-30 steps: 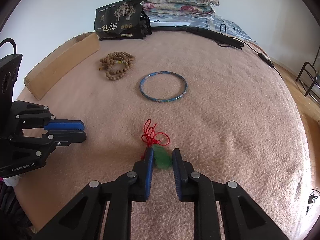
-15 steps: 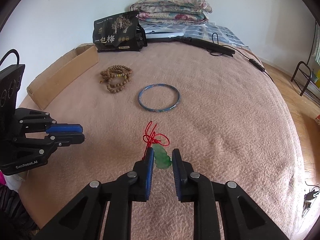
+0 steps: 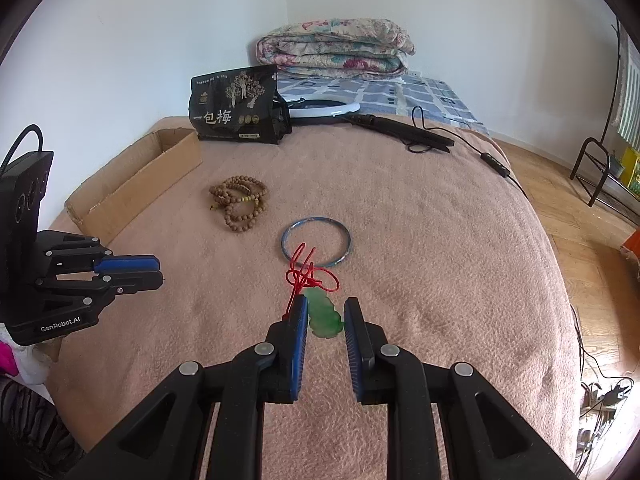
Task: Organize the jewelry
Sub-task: 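Carry the pearl bead in the left tool and jade pendant in the right tool to the box, then open the right tool to drop the jade pendant in the box while the left tool releases the bead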
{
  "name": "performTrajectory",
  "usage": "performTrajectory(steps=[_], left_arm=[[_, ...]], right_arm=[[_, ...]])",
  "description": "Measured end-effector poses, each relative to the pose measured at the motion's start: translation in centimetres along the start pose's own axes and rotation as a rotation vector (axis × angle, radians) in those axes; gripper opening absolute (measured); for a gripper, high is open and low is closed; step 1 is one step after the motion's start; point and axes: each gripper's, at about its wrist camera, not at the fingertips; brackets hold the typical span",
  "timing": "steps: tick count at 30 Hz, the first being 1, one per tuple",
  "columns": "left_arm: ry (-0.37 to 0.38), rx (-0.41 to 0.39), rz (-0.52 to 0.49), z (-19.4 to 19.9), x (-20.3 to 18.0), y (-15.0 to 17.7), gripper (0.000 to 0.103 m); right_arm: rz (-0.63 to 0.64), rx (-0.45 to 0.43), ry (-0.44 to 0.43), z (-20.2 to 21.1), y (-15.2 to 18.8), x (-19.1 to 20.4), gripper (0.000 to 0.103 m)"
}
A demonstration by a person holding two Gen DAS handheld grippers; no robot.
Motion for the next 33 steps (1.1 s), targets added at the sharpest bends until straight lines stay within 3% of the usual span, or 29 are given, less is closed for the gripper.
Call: performTrajectory(steps=[14,33], left_arm=[[-0.069,-0.066,0.053,4.1,4.9,-0.7,0.009],[-0.222,-0.131,0.163,8.6,15.7,-0.1,0.009]], right_arm=[[0.048,-0.047,-0.031,0.7,-3.2,3.5,0.017],[0.146,-0.077,-0.12,-3.2,-9.5,11.4,0.017]])
Point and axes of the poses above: each gripper's, at about its wrist camera, not at the fingertips, and z roughly against the way its jaws point, x to its left, y to its underside, and after that the axes turned 5 degrees about -y, right-handed
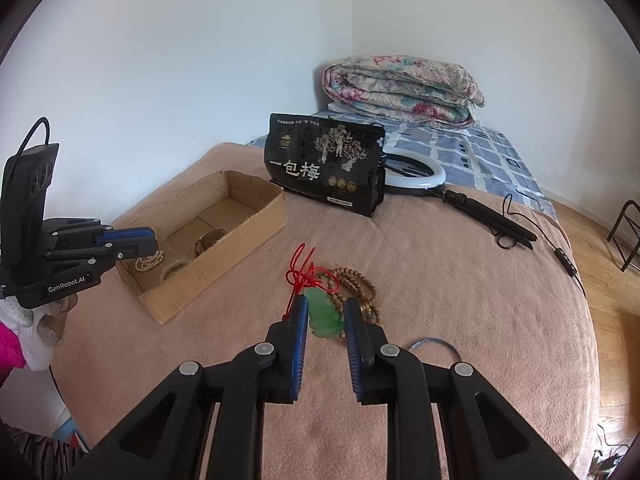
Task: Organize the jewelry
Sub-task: 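Open the right tool to drop the jade pendant in the box while the left tool releases the bead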
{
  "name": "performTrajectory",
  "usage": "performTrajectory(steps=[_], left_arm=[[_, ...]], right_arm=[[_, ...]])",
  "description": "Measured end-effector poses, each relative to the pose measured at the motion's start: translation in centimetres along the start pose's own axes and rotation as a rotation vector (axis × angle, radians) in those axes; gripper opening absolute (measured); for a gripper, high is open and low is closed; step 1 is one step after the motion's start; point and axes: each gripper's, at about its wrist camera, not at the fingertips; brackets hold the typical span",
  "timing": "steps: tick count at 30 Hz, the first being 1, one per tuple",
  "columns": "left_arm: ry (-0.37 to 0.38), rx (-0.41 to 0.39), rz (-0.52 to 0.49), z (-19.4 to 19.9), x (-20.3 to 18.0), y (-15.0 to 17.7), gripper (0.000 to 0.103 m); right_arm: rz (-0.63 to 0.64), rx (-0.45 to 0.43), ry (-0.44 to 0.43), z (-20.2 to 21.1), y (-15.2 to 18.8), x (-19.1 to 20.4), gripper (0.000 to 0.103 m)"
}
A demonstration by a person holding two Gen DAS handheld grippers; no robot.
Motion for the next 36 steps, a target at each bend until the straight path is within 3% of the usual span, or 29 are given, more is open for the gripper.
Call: performTrajectory(steps=[14,23,36], left_arm=[[-0.087,-0.012,0.066,-0.1,7.0,-0.1,0.009],[-0.107,-0.005,0.087,-0.9,8.9,0.2,0.009],[-0.104,0.005,0.106,-1.8,10.3,0.6,0.009]], right_arm=[[0.027,-0.008,-0.073,-6.2,-5.1,4.2,0.017],[0.045,0.001,-0.101,-10.1,-7.6,6.4,0.017],[0.047,0.026,-0.103,-14.4,-8.7,8.1,0.017]])
Point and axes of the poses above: each gripper's, at about its wrist camera, not at the fingertips, and z roughly against the way its jaws point, x to its left, y to its underside, and after that the axes turned 5 degrees about -y, right-handed
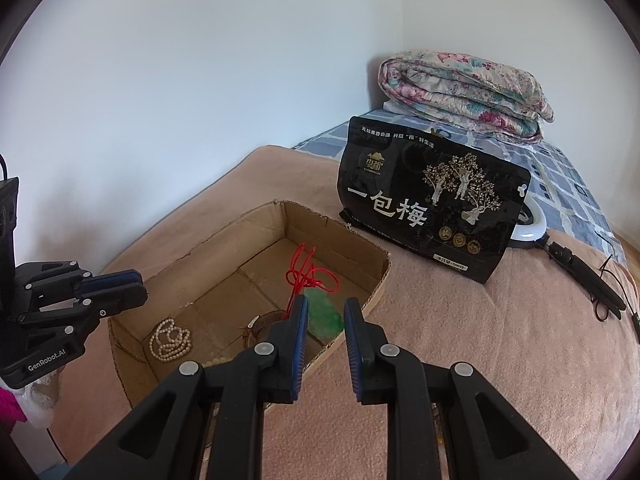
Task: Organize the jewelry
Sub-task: 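Open the right tool to drop the jade pendant in the box while the left tool releases the bead, then withdraw both tools from the box toward the wooden bead strand and blue bangle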
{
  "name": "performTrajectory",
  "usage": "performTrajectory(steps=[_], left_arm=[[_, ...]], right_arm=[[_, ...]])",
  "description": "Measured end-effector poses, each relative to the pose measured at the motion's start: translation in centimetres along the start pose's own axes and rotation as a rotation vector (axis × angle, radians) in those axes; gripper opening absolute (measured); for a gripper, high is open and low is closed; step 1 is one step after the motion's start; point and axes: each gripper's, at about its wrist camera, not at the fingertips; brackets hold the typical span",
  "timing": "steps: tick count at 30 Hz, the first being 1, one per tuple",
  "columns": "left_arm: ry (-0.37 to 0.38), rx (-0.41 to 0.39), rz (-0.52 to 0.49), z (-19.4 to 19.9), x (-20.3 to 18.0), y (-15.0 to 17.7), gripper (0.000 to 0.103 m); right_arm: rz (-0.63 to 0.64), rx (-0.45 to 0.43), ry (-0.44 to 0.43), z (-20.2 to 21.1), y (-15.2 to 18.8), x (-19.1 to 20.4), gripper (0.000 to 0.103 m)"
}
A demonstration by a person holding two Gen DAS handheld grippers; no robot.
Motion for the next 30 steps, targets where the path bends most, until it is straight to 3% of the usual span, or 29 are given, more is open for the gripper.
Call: performTrajectory(steps=[13,15,16,17,19,30], left_arm=[[0.004,0.023,-0.001,-0.9,0.2,0.1,0.009],[0.008,0.027,-0.001,-1.0,0.0,0.2,0.009],[0.005,0.031,0.0,-1.1,0.0,0.1,0.015],[0.005,0.036,0.003,-1.2,0.1,0.1,0.032],[-0.002,0.02,0.01,-0.9,0.0,0.2,0.048],[-0.006,0.0,0.004,0.3,-0.4,0.1,0.048]], right_arm=[[-0.022,0.012,0.007,-2.5,-0.7,-0.1,0.019],[-0.031,0.01,0.008,-2.6,-0.8,-0.1,0.032],[-0.031,0.004,0.018,-2.6,-0.8,-0.1,0.035],[-0.03,-0.001,0.023,-2.5,-0.9,0.0,0.041],[-0.029,-0.006,0.025,-2.2,-0.9,0.0,0.05],[-0.039,-0.03,0.033,-0.3,-0.9,0.2,0.057]])
Point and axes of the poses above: each gripper's, at about its wrist camera, not at the fingertips, and z roughly against the way its jaws point, x to its left, y to its underside, and after that the axes turned 5 degrees about -y, right-handed
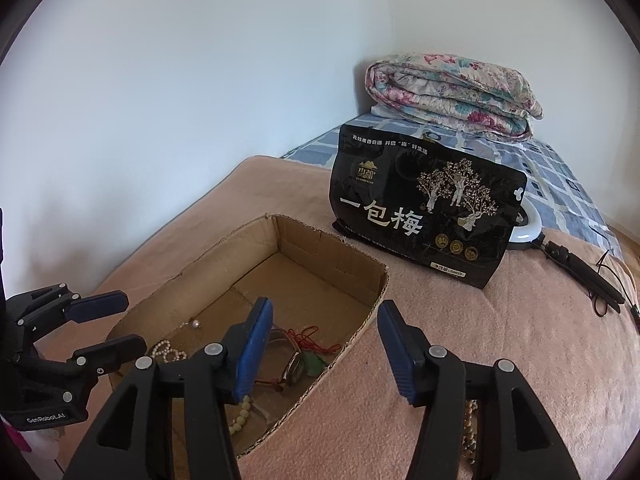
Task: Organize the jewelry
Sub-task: 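Withdraw both tools from the box toward the wooden bead strand and blue bangle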
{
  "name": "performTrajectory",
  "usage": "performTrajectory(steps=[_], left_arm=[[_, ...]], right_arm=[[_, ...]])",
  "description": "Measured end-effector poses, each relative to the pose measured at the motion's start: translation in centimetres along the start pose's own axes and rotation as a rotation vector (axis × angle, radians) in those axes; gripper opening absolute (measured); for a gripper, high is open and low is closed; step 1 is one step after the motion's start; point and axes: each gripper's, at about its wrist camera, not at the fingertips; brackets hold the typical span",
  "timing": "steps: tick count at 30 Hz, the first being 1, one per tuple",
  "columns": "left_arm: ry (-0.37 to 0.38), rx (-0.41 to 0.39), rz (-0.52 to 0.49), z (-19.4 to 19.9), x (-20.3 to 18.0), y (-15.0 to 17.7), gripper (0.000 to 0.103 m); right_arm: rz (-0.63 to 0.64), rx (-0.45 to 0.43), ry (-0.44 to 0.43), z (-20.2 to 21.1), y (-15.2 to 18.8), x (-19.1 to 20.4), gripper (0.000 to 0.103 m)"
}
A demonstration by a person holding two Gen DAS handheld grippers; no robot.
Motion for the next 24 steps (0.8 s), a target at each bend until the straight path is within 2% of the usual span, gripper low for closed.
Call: performTrajectory(steps=[4,18,23,24], left_arm=[[-0.002,-0.009,0.0,0.9,-0.2,-0.1,0.048],[-0.007,-0.042,-0.021,4.3,-1.9,-0.4,0.048],[-0.009,-0.047,-0.033,5.2,-2.8,-0.5,0.048],[-0.008,-0.048,-0.035,5.4,-2.9,-0.5,0.048]], right_arm=[[0.003,-0.012,0.007,0.9,-0.1,0.1,0.06],[0.015,-0.075,0.042,5.4,-0.3,0.9,0.091],[0.009,-0.082,0.063,6.8,0.0,0.6,0.094],[0.005,-0.084,0.068,7.1,0.0,0.5,0.101]])
Point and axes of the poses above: each gripper's, at about its wrist camera, not at the fingertips, and z roughly against the way its jaws point, x to its left, y to its underside, and after that the axes turned 5 degrees about -y, right-handed
